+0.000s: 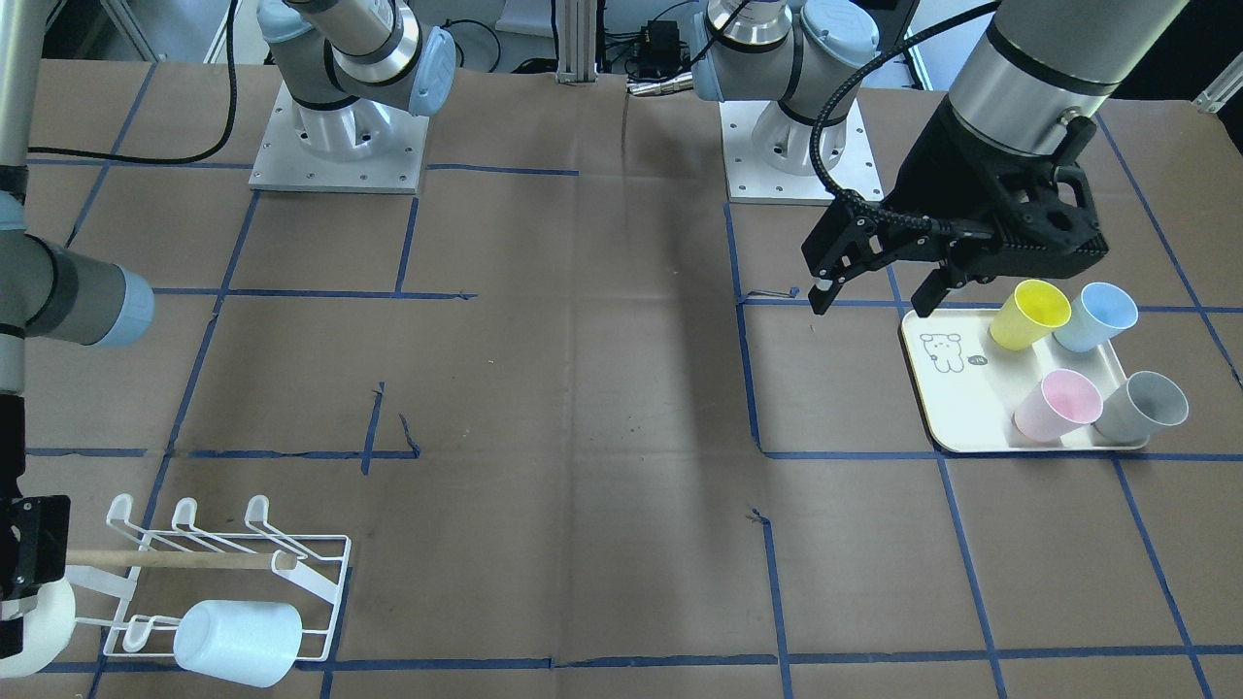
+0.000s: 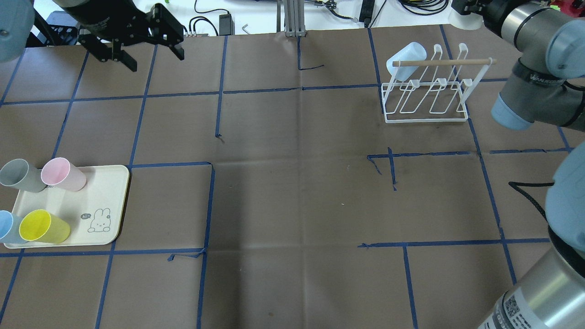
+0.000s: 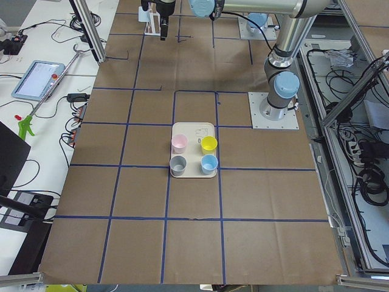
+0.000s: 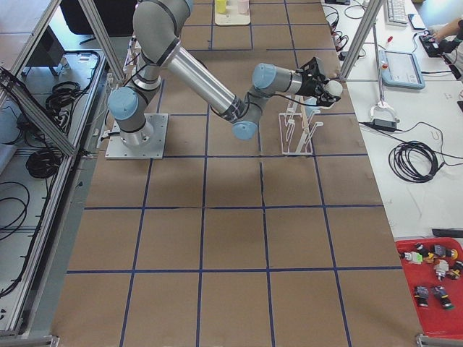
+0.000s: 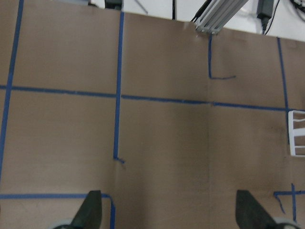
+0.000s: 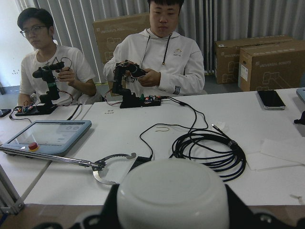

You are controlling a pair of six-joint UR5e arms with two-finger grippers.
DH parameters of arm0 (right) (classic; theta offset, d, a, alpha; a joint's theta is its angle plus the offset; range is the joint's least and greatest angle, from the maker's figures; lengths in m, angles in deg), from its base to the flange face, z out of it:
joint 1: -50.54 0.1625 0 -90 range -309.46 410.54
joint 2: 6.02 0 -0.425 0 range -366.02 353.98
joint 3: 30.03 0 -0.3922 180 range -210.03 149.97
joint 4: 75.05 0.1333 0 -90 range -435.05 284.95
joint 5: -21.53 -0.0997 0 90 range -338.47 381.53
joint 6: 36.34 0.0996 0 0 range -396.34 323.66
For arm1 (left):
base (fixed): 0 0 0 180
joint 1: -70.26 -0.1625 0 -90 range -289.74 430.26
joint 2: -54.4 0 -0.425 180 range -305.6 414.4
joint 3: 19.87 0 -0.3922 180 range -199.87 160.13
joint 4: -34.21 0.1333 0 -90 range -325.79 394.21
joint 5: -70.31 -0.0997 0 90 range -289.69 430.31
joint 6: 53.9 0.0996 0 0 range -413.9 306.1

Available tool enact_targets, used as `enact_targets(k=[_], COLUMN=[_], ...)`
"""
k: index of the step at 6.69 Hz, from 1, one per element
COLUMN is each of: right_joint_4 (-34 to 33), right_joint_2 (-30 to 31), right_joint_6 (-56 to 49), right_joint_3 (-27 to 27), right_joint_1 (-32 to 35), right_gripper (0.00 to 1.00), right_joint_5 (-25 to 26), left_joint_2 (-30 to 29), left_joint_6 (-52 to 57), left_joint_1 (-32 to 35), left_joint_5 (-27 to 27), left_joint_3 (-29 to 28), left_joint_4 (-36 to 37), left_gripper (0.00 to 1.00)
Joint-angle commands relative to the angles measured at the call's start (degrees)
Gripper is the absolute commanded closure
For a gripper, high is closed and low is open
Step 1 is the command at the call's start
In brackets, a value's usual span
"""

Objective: Transfer IKEA cup to right arm and place on rack

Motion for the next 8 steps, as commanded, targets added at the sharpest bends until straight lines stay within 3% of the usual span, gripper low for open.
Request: enact_targets(k=[1,3,5,8], right_joint_4=[-1.8,-3.7,-5.2,-6.5], right_joint_2=[-4.4,-5.4,-5.5,-5.6], right_joint_6=[-6.2,-6.3,-6.4,-6.1], right_joint_3=[1.2,0.5,-1.6,-3.8], right_joint_1=[-2.5,-2.4,-2.1,-2.0], right_gripper=[0.85,0.85,0.85,0.83], right_joint_5=[-1.5,-1.4,-0.6,-0.3], left_joint_2=[2.5,5.4,4.8,5.0], left_joint_6=[0.4,0.2,-0.1,-0.3], left_joint_1=[0.0,0.0,0.1,0.4], left_joint_5=[-3.4,-4.8,-7.4,-6.7], left_joint_3=[5.8,12.1,10.7,10.5], left_joint_4=[-6.2,-2.2,0.4,2.2], left_gripper=[0.01,0.01,0.01,0.01])
